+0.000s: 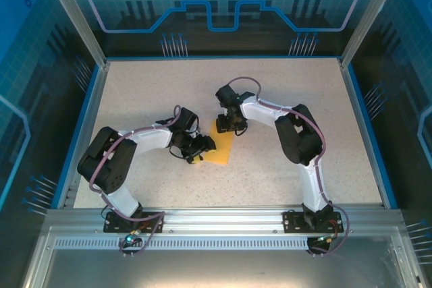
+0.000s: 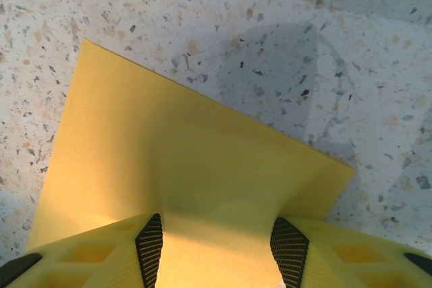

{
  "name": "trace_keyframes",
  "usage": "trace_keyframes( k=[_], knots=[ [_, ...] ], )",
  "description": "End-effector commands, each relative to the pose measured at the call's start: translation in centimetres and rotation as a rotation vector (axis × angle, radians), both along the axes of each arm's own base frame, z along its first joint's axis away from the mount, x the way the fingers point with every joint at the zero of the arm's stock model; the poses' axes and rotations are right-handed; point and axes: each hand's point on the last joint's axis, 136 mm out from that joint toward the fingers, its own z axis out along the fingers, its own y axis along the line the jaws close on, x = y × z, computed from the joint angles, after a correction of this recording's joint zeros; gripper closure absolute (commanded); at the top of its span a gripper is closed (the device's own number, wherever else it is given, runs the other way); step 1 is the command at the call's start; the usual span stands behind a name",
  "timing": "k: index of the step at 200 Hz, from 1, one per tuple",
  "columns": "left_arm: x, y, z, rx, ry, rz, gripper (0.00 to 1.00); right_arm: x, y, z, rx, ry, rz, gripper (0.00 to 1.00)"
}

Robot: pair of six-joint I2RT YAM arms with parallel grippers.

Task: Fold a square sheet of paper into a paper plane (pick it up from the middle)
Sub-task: Fold the triangle a second time at the center of the table.

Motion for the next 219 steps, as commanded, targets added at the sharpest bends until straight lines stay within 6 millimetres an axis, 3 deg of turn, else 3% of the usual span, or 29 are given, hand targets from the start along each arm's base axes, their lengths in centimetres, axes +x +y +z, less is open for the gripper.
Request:
trace_keyframes(
  k=[1, 125, 219],
  knots=[
    [-0.1, 0.5, 0.0, 0.056, 0.0, -0.012, 0.33, -2.9, -2.2, -5.0, -0.069, 0.153, -0.026, 0.48],
    [-0.1, -1.2, -0.4, 0.026, 0.008, -0.072, 0.33, -2.9, -2.2, -5.0, -0.07, 0.152, -0.025, 0.48],
    [0.6, -2.6, 0.4, 0.001, -0.019, -0.109, 0.33, -2.9, -2.2, -5.0, -0.07, 0.152, -0.028, 0.47]
  ],
)
